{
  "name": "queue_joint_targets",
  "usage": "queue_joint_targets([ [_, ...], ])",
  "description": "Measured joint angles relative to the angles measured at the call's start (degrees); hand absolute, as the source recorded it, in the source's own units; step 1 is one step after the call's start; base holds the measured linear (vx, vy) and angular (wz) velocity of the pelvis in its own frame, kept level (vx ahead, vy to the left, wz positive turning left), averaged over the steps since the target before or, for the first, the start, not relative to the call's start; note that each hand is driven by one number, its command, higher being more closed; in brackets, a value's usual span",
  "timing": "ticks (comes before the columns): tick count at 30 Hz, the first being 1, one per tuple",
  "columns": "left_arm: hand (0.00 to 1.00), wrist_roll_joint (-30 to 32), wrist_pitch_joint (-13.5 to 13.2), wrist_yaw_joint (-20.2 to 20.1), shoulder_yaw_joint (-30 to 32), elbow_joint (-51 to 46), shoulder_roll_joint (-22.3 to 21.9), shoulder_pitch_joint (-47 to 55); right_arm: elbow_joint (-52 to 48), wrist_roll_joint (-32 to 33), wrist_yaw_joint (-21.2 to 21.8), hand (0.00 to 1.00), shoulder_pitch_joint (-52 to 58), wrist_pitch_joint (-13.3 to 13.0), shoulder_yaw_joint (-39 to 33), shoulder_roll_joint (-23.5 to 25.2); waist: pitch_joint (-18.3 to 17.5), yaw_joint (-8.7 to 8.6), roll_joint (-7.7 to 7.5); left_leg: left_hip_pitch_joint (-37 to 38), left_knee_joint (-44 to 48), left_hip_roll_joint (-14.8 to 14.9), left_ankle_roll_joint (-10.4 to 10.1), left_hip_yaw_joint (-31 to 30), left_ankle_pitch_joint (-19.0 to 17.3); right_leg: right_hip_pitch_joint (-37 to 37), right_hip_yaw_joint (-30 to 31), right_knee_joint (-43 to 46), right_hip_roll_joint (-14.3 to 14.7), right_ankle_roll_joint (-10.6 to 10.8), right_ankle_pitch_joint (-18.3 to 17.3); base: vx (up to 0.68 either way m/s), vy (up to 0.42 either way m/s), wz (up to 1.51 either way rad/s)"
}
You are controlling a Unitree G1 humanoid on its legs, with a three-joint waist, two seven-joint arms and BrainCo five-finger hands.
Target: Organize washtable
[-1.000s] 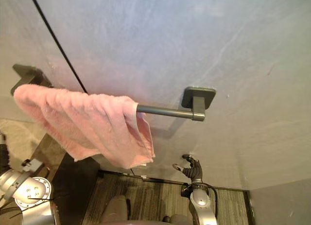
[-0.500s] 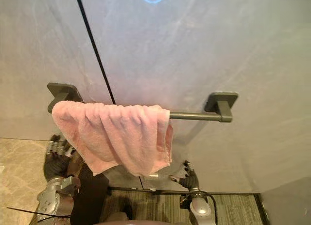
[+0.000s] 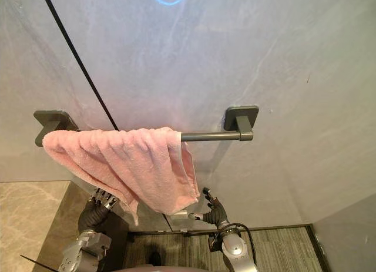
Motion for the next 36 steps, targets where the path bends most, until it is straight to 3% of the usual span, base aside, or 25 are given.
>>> queue_joint_targets([
  [5,0.0,0.02,-0.03,0.31,1.92,0.0,-2.64,-0.44,1.6,-0.27,0.12,0.0,-0.19,0.0,0.07,-0.47,0.25,0.27,0.52,0.05,-0.04,0.05,-0.16,-1.28,0.1,1.36,-1.26,-0.55,0.33,-0.03,-0.01,-0.02,-0.023,0.19],
  [12,0.0,0.02,-0.12,1.01,2.12,-0.14,-2.89,-1.95,0.95,0.07,0.06,0.0,-2.73,0.02,0.95,-0.44,0.98,0.13,0.88,0.76,-0.08,0.67,-0.38,-0.89,0.24,1.43,-0.71,-0.49,0.83,-0.37,0.21,-0.04,-0.012,-0.05],
  [21,0.0,0.54,-1.42,-0.57,2.16,-5.34,-2.34,-2.11,-13.67,2.86,0.07,0.0,-3.69,-0.77,4.45,-2.22,2.55,-0.1,1.23,1.56,1.06,0.82,-0.05,0.12,-0.07,2.19,0.53,-0.42,0.77,-0.5,0.52,-0.02,0.0,-0.05],
  [27,0.0,0.76,-1.65,-1.75,1.79,-7.55,1.14,-1.97,-20.57,6.31,1.24,0.0,-4.04,-2.23,7.86,-2.88,3.0,-0.03,1.42,1.64,0.77,0.89,-0.07,0.99,-0.1,1.61,0.93,-0.35,0.68,-0.45,0.46,-0.03,-0.002,-0.07],
  [29,0.0,1.19,-2.01,-2.3,1.57,-7.8,3.92,-0.72,-23.5,9.47,2.55,0.0,-4.39,-3.87,10.29,-4.09,2.93,0.07,1.3,1.77,0.05,0.88,-0.04,1.97,-0.05,0.76,1.59,-0.11,0.43,-0.4,0.47,0.0,0.006,-0.17],
  [36,0.0,1.88,-2.34,-3.58,-0.55,-8.43,9.32,-1.08,-23.9,17.48,3.94,0.0,-9.2,-4.26,16.38,-4.97,2.79,0.22,0.91,1.54,-0.36,0.52,-0.21,2.91,0.1,-0.62,2.41,0.79,-0.1,-0.07,0.33,0.01,0.006,-0.06],
])
